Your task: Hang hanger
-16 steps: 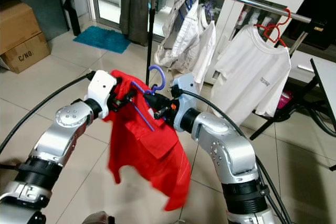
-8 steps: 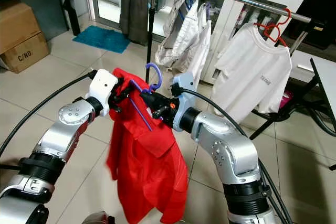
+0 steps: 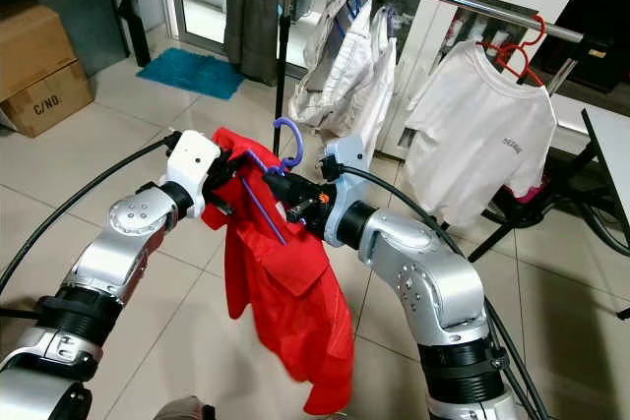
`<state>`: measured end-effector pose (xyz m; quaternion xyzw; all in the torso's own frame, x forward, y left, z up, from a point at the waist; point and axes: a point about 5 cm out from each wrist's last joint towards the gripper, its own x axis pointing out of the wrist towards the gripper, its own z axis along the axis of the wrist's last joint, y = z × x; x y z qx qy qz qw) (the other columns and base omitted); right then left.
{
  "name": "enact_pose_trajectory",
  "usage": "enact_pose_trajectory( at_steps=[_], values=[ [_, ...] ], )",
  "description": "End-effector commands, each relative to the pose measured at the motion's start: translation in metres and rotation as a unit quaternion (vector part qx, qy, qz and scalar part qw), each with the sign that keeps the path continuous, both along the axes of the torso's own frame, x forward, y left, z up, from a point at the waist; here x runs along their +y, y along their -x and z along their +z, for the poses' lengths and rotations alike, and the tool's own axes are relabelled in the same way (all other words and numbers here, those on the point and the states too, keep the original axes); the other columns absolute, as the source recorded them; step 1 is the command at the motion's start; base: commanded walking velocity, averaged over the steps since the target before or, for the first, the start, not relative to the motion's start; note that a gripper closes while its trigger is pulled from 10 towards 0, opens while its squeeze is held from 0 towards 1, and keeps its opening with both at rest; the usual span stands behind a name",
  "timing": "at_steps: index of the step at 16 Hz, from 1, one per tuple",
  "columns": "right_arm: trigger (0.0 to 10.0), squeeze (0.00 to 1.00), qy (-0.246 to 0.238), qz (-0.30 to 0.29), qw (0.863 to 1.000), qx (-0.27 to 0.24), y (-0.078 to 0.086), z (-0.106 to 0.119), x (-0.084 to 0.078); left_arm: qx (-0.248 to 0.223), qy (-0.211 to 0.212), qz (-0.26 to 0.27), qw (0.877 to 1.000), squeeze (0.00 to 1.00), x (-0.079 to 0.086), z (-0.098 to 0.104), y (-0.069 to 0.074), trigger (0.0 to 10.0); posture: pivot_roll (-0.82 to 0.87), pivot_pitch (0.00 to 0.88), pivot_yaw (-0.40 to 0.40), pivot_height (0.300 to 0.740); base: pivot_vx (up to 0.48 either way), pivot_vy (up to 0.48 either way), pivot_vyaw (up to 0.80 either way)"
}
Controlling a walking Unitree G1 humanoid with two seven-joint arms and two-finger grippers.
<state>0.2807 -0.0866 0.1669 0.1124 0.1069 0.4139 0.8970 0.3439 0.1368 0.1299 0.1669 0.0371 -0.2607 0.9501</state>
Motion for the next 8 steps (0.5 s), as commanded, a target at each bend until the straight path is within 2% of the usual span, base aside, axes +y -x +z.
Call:
enact_pose_trajectory(
  at_steps=[1, 8],
  values=[
    [10.0, 0.0, -0.012, -0.002, 0.999, -0.029, -0.0036, 0.0165, -0.0033, -0.005, 0.002, -0.017, 1.0, 0.0, -0.0079, 0.0035, -0.0012, 0.0, 0.01, 0.0, -0.095, 0.74, 0.0, 0.0, 0.0],
    [10.0, 0.0, 0.002, -0.033, 0.999, -0.014, -0.0106, 0.0112, -0.0061, -0.017, -0.004, -0.022, 1.0, 0.0, -0.0106, 0.0048, 0.004, 0.0, 0.01, 0.0, -0.102, 0.74, 0.0, 0.0, 0.0]
  ],
)
